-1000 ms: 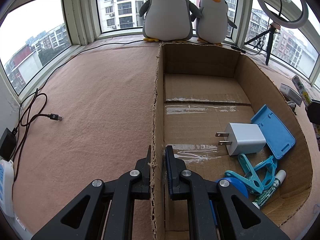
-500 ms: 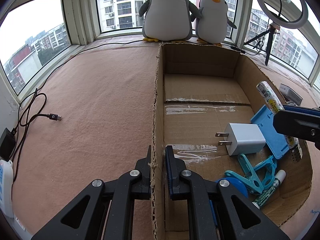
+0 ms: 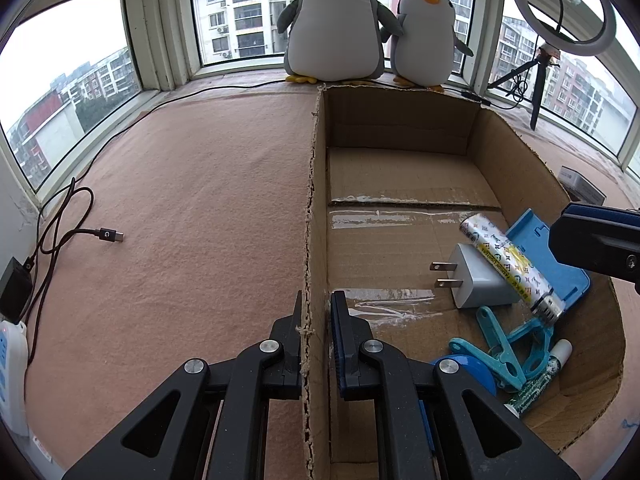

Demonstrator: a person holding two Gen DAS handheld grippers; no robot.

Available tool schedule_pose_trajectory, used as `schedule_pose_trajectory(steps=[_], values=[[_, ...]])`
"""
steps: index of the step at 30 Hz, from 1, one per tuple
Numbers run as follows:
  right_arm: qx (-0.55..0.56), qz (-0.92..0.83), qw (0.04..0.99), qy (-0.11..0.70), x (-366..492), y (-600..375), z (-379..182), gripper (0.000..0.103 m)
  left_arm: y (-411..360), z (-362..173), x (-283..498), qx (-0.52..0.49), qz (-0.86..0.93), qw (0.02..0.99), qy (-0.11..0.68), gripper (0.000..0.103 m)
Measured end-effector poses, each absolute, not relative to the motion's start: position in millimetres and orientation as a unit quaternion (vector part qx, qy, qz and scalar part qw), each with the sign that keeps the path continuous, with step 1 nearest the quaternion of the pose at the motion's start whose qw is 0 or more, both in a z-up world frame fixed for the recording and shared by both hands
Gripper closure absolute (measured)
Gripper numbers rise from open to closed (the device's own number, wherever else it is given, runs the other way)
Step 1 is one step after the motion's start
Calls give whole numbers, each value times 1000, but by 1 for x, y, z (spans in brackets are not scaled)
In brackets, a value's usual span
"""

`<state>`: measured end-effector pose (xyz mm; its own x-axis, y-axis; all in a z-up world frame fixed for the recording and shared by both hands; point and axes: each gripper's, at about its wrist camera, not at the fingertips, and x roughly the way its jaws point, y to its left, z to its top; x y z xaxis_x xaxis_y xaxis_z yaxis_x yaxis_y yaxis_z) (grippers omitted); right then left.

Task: Organize rigid objects
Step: 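Carry the lighter into the box and open the right tool, then move the right tool to the white boxed power bank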

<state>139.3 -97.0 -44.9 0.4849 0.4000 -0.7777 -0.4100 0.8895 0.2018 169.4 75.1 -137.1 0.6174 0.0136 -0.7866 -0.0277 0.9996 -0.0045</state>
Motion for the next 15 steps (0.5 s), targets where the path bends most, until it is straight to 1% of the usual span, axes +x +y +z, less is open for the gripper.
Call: schedule_pose_trajectory(steps=[2, 4, 6, 7, 10, 14, 15], values=[[-2, 235, 862, 449, 139, -99, -44, 64, 75, -137, 169, -8, 12, 899, 437, 93], [2, 234, 862, 449, 138, -102, -44, 61, 75, -137, 169, -8, 12, 899, 437, 93], [2, 230, 863, 450, 137, -106, -44, 57, 75, -137, 169, -8, 12, 899, 437, 93], [2, 229, 864, 449, 136, -108, -44, 53, 75, -137, 170, -8, 12, 899, 437, 93], [6, 222, 866, 448, 135, -117, -43, 51, 75, -137, 169, -8, 12, 899, 437, 93], [21, 214, 867, 449, 135, -135, -42, 42, 75, -137, 169, -8, 12, 899, 437, 93], [24, 210, 868, 449, 135, -140, -41, 42, 75, -137, 170, -8, 12, 899, 437, 93]])
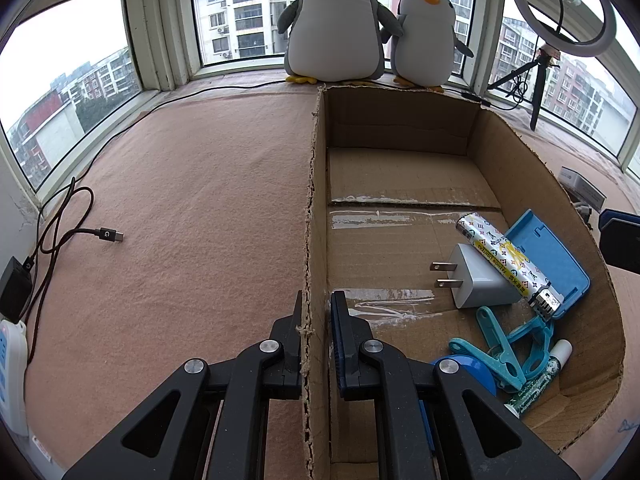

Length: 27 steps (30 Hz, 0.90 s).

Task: Organize rigid objects
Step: 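Move the right tool to the white boxed power bank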

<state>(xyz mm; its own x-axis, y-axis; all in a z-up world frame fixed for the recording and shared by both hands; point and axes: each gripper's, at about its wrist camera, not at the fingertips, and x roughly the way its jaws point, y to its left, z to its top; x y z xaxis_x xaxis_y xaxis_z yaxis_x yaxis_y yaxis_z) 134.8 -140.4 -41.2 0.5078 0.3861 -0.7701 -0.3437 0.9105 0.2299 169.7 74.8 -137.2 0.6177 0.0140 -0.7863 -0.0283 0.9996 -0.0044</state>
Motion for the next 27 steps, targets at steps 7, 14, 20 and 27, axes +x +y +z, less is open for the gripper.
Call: schedule_pose_trajectory(steps=[7, 14, 20, 27], values=[[28, 168, 882, 440, 136, -180, -33, 41, 75, -137, 169, -8, 12, 899, 437, 93], [58, 113, 889, 439, 151, -239, -23, 39, 75, -138, 169, -7, 11, 899, 437, 93], [118, 77, 889, 435, 172, -290, -17, 38, 76, -137, 170, -8, 9, 900, 437, 93], [177, 15, 853, 490, 215, -334, -36, 31, 76, -137, 170, -9, 9, 900, 436, 93]])
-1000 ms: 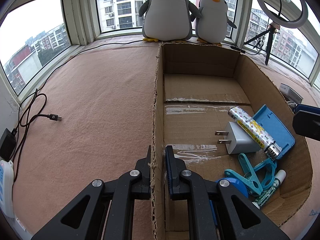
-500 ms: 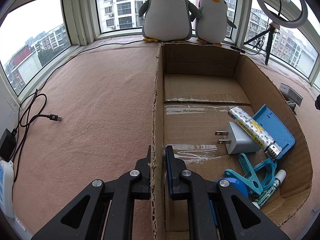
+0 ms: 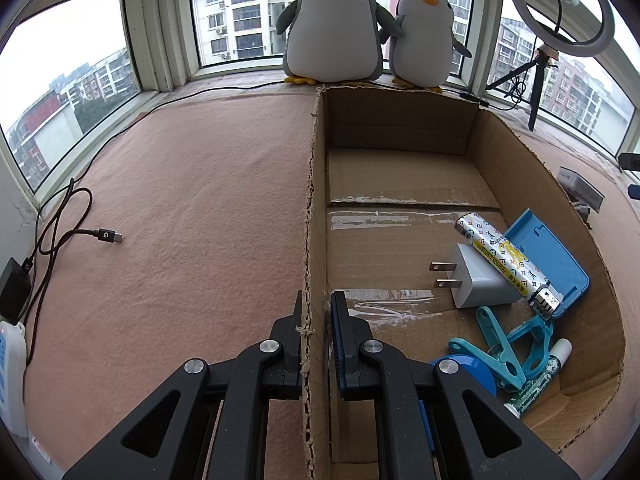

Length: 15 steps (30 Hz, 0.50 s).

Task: Organize rigid objects
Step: 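Move the right tool to the white boxed power bank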

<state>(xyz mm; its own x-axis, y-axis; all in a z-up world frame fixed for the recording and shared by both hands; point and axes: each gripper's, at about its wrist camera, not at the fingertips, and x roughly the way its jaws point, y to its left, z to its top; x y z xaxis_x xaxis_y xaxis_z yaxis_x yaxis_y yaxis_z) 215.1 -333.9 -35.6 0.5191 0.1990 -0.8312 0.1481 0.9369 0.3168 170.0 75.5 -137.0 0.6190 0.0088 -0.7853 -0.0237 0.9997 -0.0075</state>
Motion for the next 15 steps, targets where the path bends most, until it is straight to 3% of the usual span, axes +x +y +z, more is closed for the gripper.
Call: schedule_pose_trajectory(steps=[15], values=[[171, -30, 811, 559, 275, -326, -66, 31, 75, -137, 172, -11, 4, 900, 435, 93]])
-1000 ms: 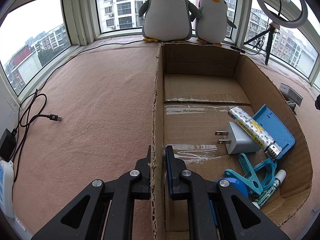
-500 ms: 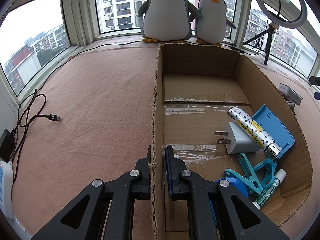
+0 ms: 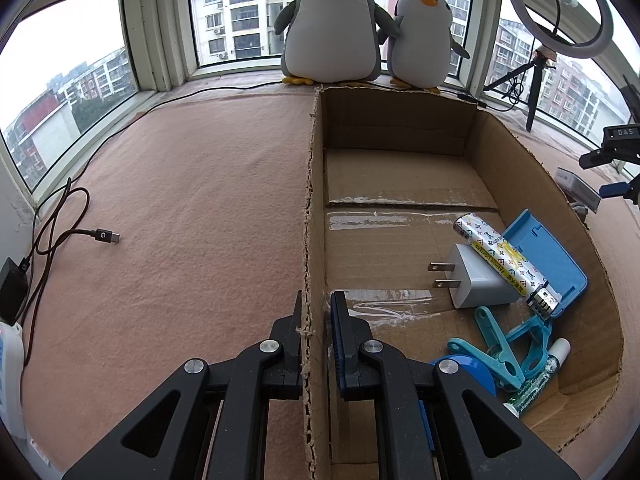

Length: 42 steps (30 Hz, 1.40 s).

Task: Organize rigid objects
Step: 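Move the right tool to the white boxed power bank, then grasp the white power bank box with the right tool and lift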

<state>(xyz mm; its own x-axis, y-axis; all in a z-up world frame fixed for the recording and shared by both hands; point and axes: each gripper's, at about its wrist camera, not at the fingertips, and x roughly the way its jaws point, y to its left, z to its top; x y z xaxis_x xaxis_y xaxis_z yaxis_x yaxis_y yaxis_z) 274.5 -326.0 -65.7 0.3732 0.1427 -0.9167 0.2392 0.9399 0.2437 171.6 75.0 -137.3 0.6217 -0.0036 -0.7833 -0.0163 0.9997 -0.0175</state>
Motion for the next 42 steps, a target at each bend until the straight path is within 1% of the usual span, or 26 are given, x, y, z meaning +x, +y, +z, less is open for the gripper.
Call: schedule_pose_trajectory(steps=[6, 13, 26, 32, 36, 39, 42], values=[[143, -54, 807, 571, 292, -318, -72, 31, 76, -138, 171, -12, 0, 901, 434, 93], [76, -71, 801, 589, 302, -303, -79, 30, 76, -139, 171, -13, -1, 901, 434, 93], [12, -87, 796, 599, 289, -321, -86, 30, 75, -139, 171, -11, 0, 901, 434, 93], [-9, -88, 802, 591, 278, -330, -87, 30, 75, -139, 170, -10, 0, 901, 434, 93], [18, -89, 800, 593, 270, -341, -88, 27, 75, -140, 169, -12, 0, 901, 434, 93], [45, -90, 792, 602, 269, -347, -95, 23, 76, -140, 169, -13, 0, 901, 434, 93], [70, -86, 789, 604, 268, -354, -100, 23, 76, -139, 169, -12, 0, 901, 434, 93]])
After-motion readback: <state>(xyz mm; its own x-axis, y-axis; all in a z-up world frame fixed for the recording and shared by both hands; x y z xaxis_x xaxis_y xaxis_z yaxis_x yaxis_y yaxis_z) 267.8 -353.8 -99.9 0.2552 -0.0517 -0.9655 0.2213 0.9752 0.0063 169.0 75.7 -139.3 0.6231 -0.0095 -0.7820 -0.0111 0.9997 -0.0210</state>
